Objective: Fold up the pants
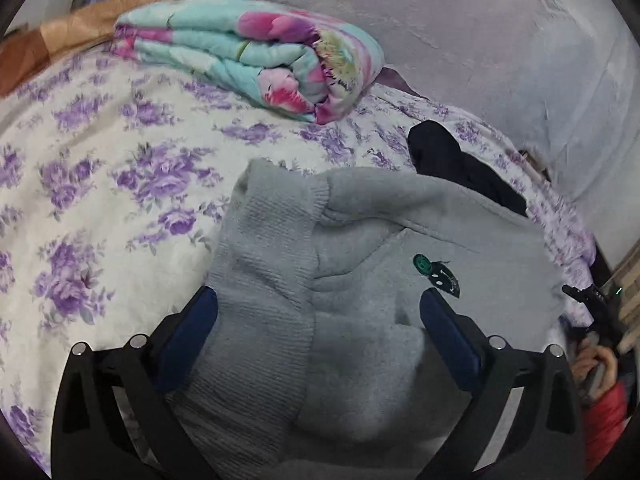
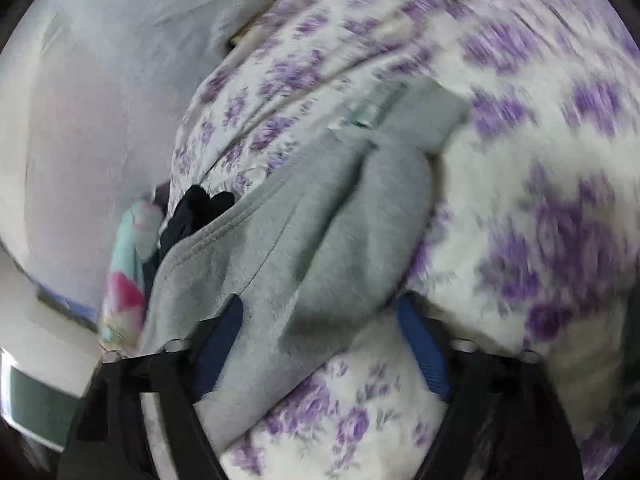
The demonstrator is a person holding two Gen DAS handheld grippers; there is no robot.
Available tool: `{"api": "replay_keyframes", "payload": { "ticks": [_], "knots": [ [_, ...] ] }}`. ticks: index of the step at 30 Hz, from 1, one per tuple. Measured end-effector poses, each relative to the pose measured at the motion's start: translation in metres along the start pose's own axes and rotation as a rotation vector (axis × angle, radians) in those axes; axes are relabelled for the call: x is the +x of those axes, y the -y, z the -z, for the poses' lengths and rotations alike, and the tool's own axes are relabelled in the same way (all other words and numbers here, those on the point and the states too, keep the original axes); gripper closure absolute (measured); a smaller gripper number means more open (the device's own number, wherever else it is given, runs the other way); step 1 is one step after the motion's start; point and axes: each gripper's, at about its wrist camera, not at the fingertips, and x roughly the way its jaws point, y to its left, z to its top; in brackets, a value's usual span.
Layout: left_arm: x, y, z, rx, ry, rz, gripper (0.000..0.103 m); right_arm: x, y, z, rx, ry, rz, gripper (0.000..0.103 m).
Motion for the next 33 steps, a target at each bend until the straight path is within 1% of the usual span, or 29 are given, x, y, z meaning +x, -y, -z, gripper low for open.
{"api": "replay_keyframes", "payload": {
  "ticks": [1,2,3,4,5,6,7,8,10,11,12,13,14,15,16,17,18,19,20,21,22,24,25,26,27,29,31,32,33],
  "knots": [
    [-0.002,-0.002,0.000,-0.008,0.005,-0.002,0.004,-0.005,0.004,0.002,0.000,0.004,-0.018,0.095],
    [-0.006,-0.007,-0.001,-0.029,0.014,-0.003,0.004,-0.022,0.011,0.009,0.018,0.029,-0.056,0.095],
    [-0.008,-0.013,-0.002,-0.054,0.020,-0.021,0.004,-0.038,0.016,0.015,0.016,0.043,-0.081,0.095],
    [-0.009,-0.024,-0.002,-0.105,0.012,-0.032,0.004,-0.055,0.022,0.022,0.007,0.060,-0.100,0.095],
    [-0.011,-0.033,-0.003,-0.135,0.008,0.008,0.004,-0.077,0.032,0.036,-0.004,0.073,-0.097,0.095],
    [-0.013,-0.041,-0.003,-0.159,0.008,0.052,0.004,-0.086,0.041,0.045,0.000,0.069,-0.082,0.095],
    [-0.013,-0.044,-0.002,-0.167,0.002,0.068,0.004,-0.090,0.052,0.054,0.010,0.045,-0.046,0.091],
    [-0.012,-0.042,-0.003,-0.159,-0.005,0.059,0.004,-0.082,0.068,0.063,0.035,-0.023,0.008,0.085],
    [-0.006,-0.025,-0.003,-0.067,-0.037,-0.026,0.004,-0.080,0.089,0.063,0.117,-0.051,-0.107,0.083],
    [-0.006,-0.018,-0.003,-0.032,-0.051,-0.051,0.004,-0.087,0.096,0.059,0.199,-0.076,-0.137,0.080],
    [-0.010,-0.012,-0.001,-0.003,-0.060,-0.059,0.004,-0.097,0.097,0.059,0.234,-0.063,-0.144,0.073],
    [-0.020,-0.007,0.001,0.026,-0.058,-0.035,0.004,-0.113,0.095,0.060,0.230,-0.014,-0.136,0.068],
    [-0.031,-0.004,0.003,0.043,-0.042,-0.013,0.004,-0.138,0.087,0.064,0.180,0.086,-0.070,0.068],
    [-0.042,-0.001,0.003,0.061,-0.016,-0.004,0.004,-0.154,0.074,0.068,0.110,0.174,0.019,0.067],
    [-0.055,0.003,0.002,0.081,0.025,0.001,0.004,-0.165,0.057,0.071,0.030,0.237,0.086,0.064],
    [-0.059,0.009,-0.003,0.094,0.046,0.007,0.004,-0.167,0.032,0.075,-0.074,0.257,0.110,0.061],
    [-0.060,0.015,-0.006,0.105,0.050,0.013,0.004,-0.160,0.011,0.078,-0.142,0.237,0.101,0.055],
    [-0.057,0.023,-0.011,0.122,0.040,0.021,0.004,-0.144,-0.019,0.083,-0.223,0.191,0.071,0.054],
    [-0.050,0.034,-0.013,0.145,0.019,0.032,0.004,-0.134,-0.036,0.089,-0.268,0.161,0.053,0.052],
    [-0.038,0.047,-0.012,0.181,-0.007,0.037,0.004,-0.114,-0.060,0.096,-0.329,0.126,0.044,0.049],
    [-0.029,0.055,-0.008,0.209,-0.020,0.009,0.004,-0.100,-0.078,0.106,-0.387,0.097,0.044,0.043],
    [0.005,0.065,0.004,0.294,-0.048,-0.185,0.004,-0.056,-0.114,0.132,-0.537,0.021,0.093,0.035],
    [0.029,0.061,0.012,0.326,-0.075,-0.267,0.004,-0.038,-0.120,0.141,-0.575,-0.012,0.128,0.032],
    [0.036,0.062,0.015,0.337,-0.094,-0.297,0.004,-0.015,-0.122,0.154,-0.618,-0.066,0.192,0.030],
    [0.033,0.066,0.012,0.347,-0.078,-0.312,0.004,-0.004,-0.123,0.164,-0.664,-0.067,0.241,0.027],
    [0.033,0.063,0.010,0.335,-0.096,-0.305,0.004,-0.023,-0.126,0.159,-0.656,-0.046,0.229,0.027],
    [0.021,0.058,0.009,0.315,-0.090,-0.256,0.004,-0.038,-0.123,0.155,-0.621,0.012,0.191,0.027],
    [0.011,0.053,0.002,0.272,-0.076,-0.198,0.004,-0.048,-0.126,0.154,-0.602,0.048,0.148,0.026],
    [0.002,0.051,-0.004,0.234,-0.055,-0.154,0.004,-0.051,-0.134,0.154,-0.598,0.052,0.104,0.026]
  ]
}}
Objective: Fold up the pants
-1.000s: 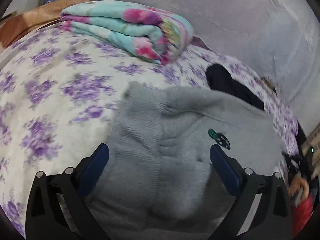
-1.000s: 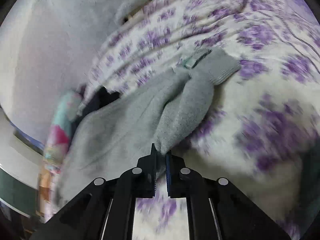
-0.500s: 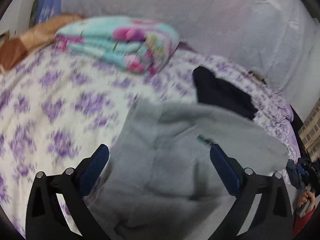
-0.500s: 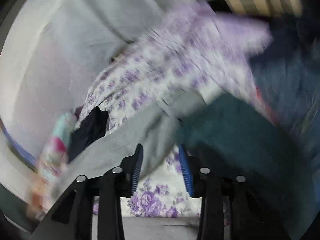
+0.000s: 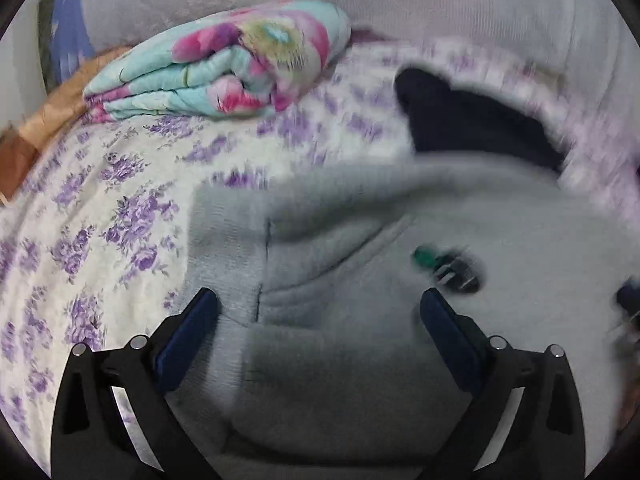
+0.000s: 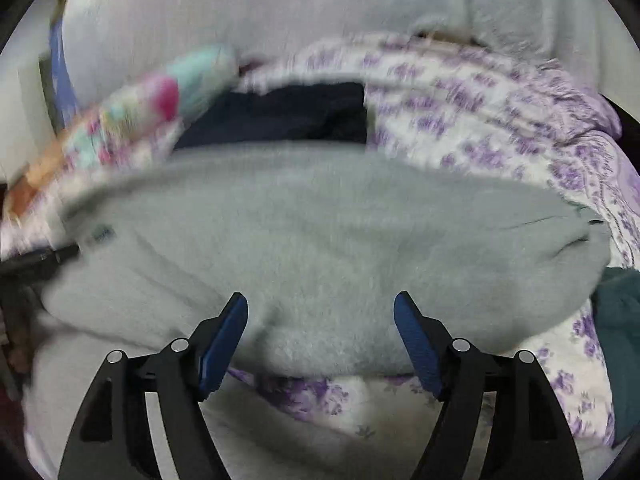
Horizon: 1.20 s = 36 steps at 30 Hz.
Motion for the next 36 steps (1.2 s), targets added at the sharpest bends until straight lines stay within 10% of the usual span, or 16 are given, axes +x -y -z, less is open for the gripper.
{"api": "replay_keyframes", "payload": {
  "ticks": [4,8,13,20,25,36],
  "knots": [
    [-0.010,-0.018,-0.027,-0.081,0.093,-0.021,0.004,0.018,-0.063,-0.020,-0.108,-0.022,-0.062,0.020],
    [0.069,-0.035,-0.029,-0.093,-0.149,-0.093,0.004,0.079,-0.120,-0.011,-0.222,-0.175,-0.048,0.010],
    [0.052,-0.023,-0.020,-0.035,-0.005,-0.153,0.004,0.075,-0.109,-0.006,-0.151,-0.136,-0.078,0.003],
    [-0.046,-0.016,0.042,-0.067,0.097,0.290,0.004,0.023,-0.051,-0.008,0.005,0.020,-0.020,0.003],
    [-0.024,0.032,0.094,0.156,-0.006,0.105,0.004,0.061,-0.044,0.008,-0.008,-0.149,0.043,0.003],
    [-0.061,-0.028,0.013,0.070,0.165,0.091,0.004,-0.015,-0.012,-0.018,-0.156,0.153,-0.037,0.003]
  ]
}}
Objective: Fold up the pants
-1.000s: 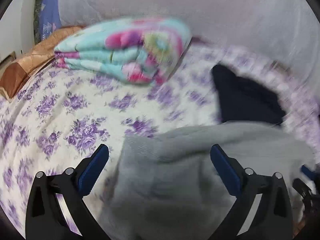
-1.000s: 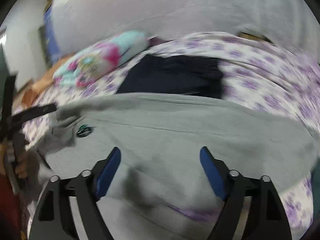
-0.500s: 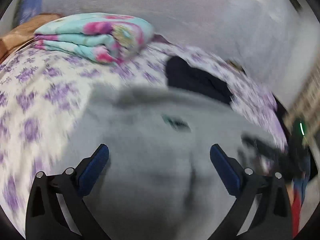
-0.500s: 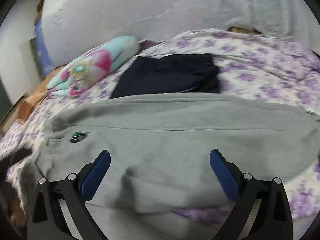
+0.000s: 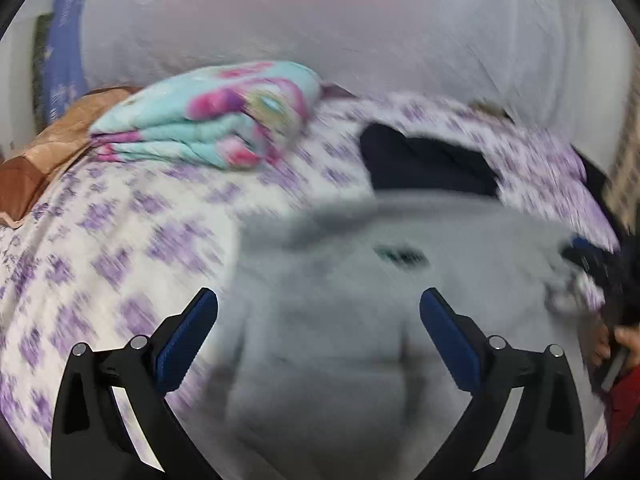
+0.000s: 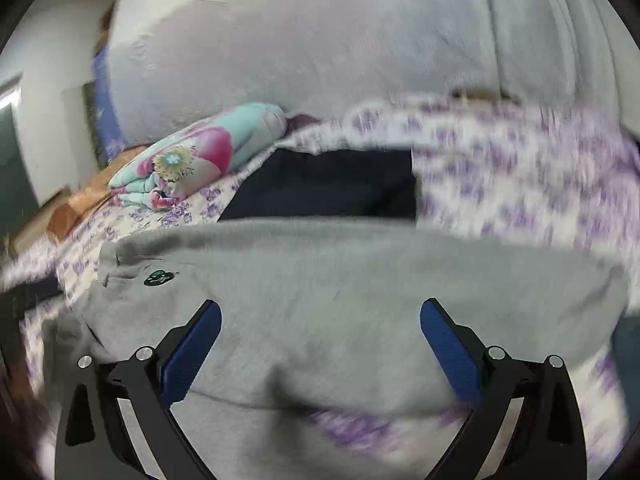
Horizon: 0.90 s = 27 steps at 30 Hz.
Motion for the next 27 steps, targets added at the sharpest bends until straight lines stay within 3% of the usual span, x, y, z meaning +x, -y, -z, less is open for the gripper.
{"api": "replay_keyframes", "payload": {
  "ticks": [5,8,12,19,24,27],
  "knots": [
    [0.033,-0.024,-0.034,-0.114,-0.019,0.046,0.004,0.017,0.023,-0.005,-0.056,-0.031,0.058,0.003],
    [0.054,-0.010,-0.040,-0.106,-0.051,0.116,0.004,0.025,0.031,0.004,-0.028,-0.041,0.052,0.003],
    [0.067,0.007,-0.037,-0.094,-0.065,0.138,0.004,0.037,0.035,0.003,-0.046,-0.072,0.052,0.003],
    [0.095,-0.008,-0.019,-0.215,-0.151,0.234,0.004,0.070,0.028,-0.038,-0.265,-0.101,0.108,0.003],
    [0.106,-0.032,-0.019,-0.357,-0.155,0.338,0.004,0.116,0.034,-0.053,-0.301,-0.195,0.038,0.003],
    [0.116,-0.038,-0.020,-0.403,-0.182,0.364,0.004,0.137,0.036,-0.054,-0.306,-0.239,0.003,0.003]
  ]
}}
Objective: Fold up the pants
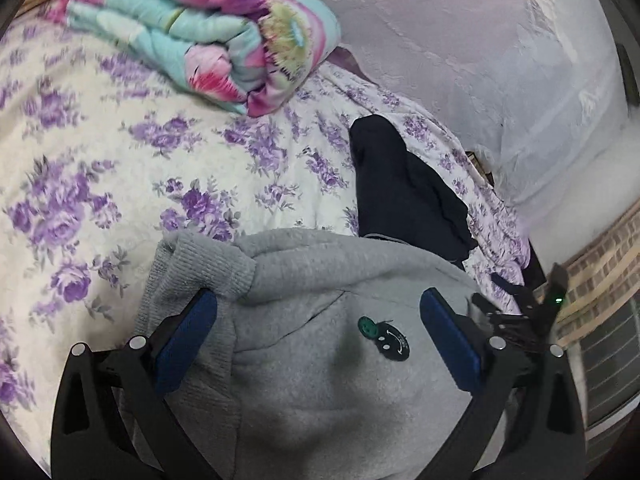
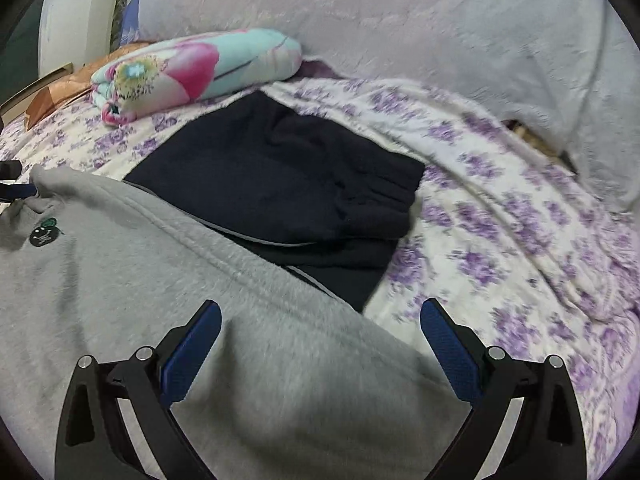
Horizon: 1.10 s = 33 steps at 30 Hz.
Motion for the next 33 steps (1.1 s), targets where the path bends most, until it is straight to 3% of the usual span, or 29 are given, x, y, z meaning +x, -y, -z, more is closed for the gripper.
{"api": "replay_keyframes", "payload": {
  "ticks": [3,5,7,8,10,15,20,24,29,33],
  "knots": [
    [0.003,-0.007,-0.006,-0.066,-0.019,0.022,0.004,0.020,0.000,-0.002,-0.007,-0.047,-0.013,0.003],
    [0.005,-0.014,-0.010,-0.127,-0.024,0.044,0.004,0.030,-0.004,0.002,-0.001,-0.087,-0.063,0.018],
    [0.005,-0.019,-0.012,-0.164,-0.022,0.064,0.004,0.024,-0.010,0.006,-0.007,-0.055,-0.022,0.045],
    [0.004,-0.020,-0.011,-0.170,-0.016,0.073,0.004,0.017,-0.013,0.009,-0.014,-0.039,0.019,0.053],
    [0.004,-0.019,-0.009,-0.152,-0.009,0.071,0.004,0.003,-0.009,0.017,0.018,-0.024,0.009,0.092],
    [0.004,-0.012,-0.006,-0.116,0.010,0.042,0.004,-0.063,-0.028,0.051,0.026,0.091,0.013,0.094],
    [0.004,-0.016,-0.007,-0.174,0.038,0.040,0.004,-0.074,-0.036,0.060,0.017,0.116,0.019,0.094],
    [0.006,-0.012,-0.007,-0.188,0.051,-0.007,0.004,-0.092,-0.031,0.066,0.071,0.172,-0.006,0.094],
    [0.006,-0.009,-0.009,-0.258,0.062,-0.056,0.004,-0.121,-0.050,0.099,0.094,0.223,-0.002,0.094],
    [0.006,0.003,-0.002,-0.247,0.084,-0.121,0.004,-0.141,-0.063,0.118,0.098,0.253,0.002,0.095]
  ]
}}
